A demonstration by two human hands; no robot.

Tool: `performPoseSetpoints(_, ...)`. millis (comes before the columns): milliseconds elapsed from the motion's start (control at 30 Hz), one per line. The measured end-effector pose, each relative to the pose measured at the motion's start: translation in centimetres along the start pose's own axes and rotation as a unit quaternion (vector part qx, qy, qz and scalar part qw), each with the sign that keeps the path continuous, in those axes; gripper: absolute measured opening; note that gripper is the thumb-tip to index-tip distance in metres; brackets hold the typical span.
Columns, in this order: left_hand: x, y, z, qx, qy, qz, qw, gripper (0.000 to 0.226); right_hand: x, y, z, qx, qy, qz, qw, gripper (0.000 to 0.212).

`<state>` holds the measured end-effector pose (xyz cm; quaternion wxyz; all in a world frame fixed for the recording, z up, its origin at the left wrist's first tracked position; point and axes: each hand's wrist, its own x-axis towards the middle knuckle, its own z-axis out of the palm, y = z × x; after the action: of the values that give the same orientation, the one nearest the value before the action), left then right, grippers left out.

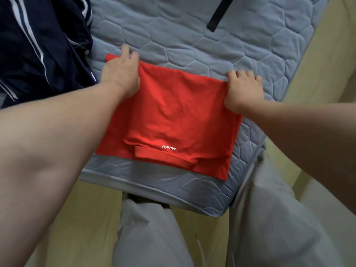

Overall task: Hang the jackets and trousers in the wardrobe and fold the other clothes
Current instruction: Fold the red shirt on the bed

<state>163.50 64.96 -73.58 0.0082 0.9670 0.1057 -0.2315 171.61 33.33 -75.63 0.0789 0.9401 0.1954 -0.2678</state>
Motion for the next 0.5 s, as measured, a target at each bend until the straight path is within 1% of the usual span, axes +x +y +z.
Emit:
performPoseSetpoints(33,1.2,-0.1,-0.2,0.007,-0.019,-0.013,1.0,0.04,1.2,0.6,-0.5,0.003,-0.047,0.016,0.999,0.049)
performPoseSetpoints(100,3.2,-0.2,-0.6,0.044,-0.093,-0.013,0.995,0.04,3.0,1.3,-1.2,0.033,-0.148,0.03,0.988,0.047)
performPoseSetpoints(133,4.0,-0.2,-1.0,0.068,-0.137,-0.006,0.988,0.042,3.6,1.5,-1.5,0.047,-0.19,0.022,0.98,0.045)
performPoseSetpoints(200,5.3,0.0,-1.8,0.105,-0.195,0.01,0.975,0.045,4.3,1.4,-2.2,0.037,-0.253,-0.008,0.967,0.037)
performPoseSetpoints(267,6.4,0.0,-2.4,0.166,-0.225,0.023,0.96,0.045,4.6,1.3,-2.7,0.01,-0.285,-0.021,0.958,0.028)
performPoseSetpoints(333,7.3,-0.1,-3.0,0.232,-0.253,0.047,0.938,0.043,4.8,1.1,-2.9,-0.01,-0.309,-0.024,0.951,0.026)
performPoseSetpoints(367,7.8,-0.1,-3.3,0.241,-0.281,0.061,0.927,0.04,4.9,1.1,-3.1,-0.023,-0.325,-0.026,0.945,0.027)
performPoseSetpoints(433,8.6,-0.3,-3.8,0.224,-0.345,0.081,0.908,0.032,5.3,1.1,-3.3,-0.047,-0.347,-0.03,0.936,0.027)
performPoseSetpoints(467,9.0,-0.3,-4.1,0.211,-0.353,0.086,0.907,0.029,5.6,1.2,-3.5,-0.06,-0.343,-0.035,0.937,0.025)
performPoseSetpoints(500,9.5,-0.4,-4.3,0.201,-0.344,0.091,0.913,0.028,5.9,1.3,-4.0,-0.072,-0.328,-0.041,0.941,0.021)
